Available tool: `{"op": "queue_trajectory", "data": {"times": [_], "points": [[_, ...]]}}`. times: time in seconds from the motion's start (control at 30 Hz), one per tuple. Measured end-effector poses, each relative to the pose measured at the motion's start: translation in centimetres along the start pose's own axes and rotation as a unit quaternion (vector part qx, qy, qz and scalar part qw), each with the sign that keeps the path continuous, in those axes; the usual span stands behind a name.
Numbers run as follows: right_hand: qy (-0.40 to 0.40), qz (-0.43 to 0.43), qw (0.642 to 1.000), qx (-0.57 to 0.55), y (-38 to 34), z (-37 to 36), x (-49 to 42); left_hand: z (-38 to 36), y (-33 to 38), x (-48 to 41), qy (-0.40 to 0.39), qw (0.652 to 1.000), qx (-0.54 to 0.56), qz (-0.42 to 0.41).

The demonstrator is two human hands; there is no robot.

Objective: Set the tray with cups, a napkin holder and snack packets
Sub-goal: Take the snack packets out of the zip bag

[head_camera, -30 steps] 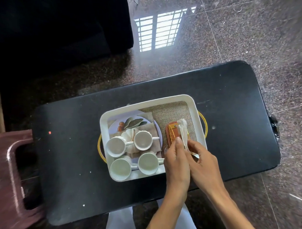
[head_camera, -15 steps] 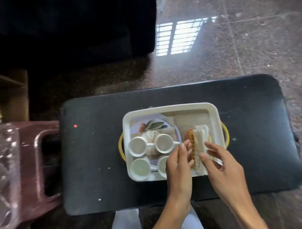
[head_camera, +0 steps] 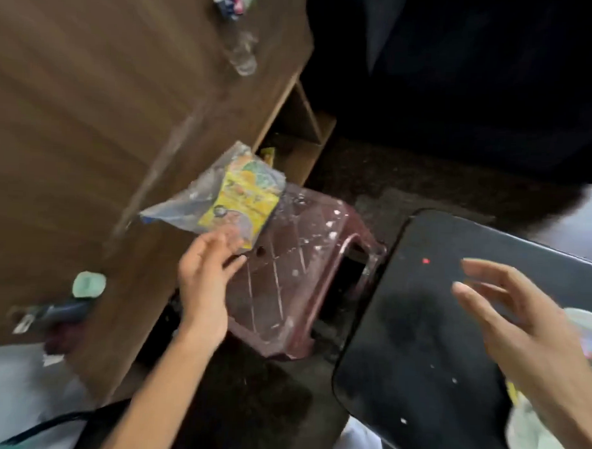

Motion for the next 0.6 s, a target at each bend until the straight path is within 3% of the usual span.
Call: {"op": "queue_trajectory", "data": {"times": [0.23,0.37,0.47,0.6], "points": [[-0.117,0.028,0.990,0.080,-2.8,-17.5,-5.7,8.6,-5.0,-13.4,0.178,0.981,-0.051,0.053],[-0.150,0.015,0.984,0.100,-3.5,-24.3,-7.0,8.1,-7.5,-17.3,0.143,0.978,0.022,0.150],[-0.166,0.001,0.980,0.107,-4.0,-27.2,-7.1,7.0,-7.9,-18.7,0.112,0.982,0.051,0.145],[-0.177,-0.024,0.979,0.097,-4.7,-29.2,-6.4,6.9,-7.9,-19.2,0.134,0.983,0.070,0.104]]}}
Point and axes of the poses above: each hand's wrist, its own x-axis away from the middle knuckle, its own z-axis out of the back of the hand, y = z × x, the point moved 5 cm from there along -x, towards the middle knuckle, and after that the axes turned 15 degrees about -x, right-handed, at the moved point
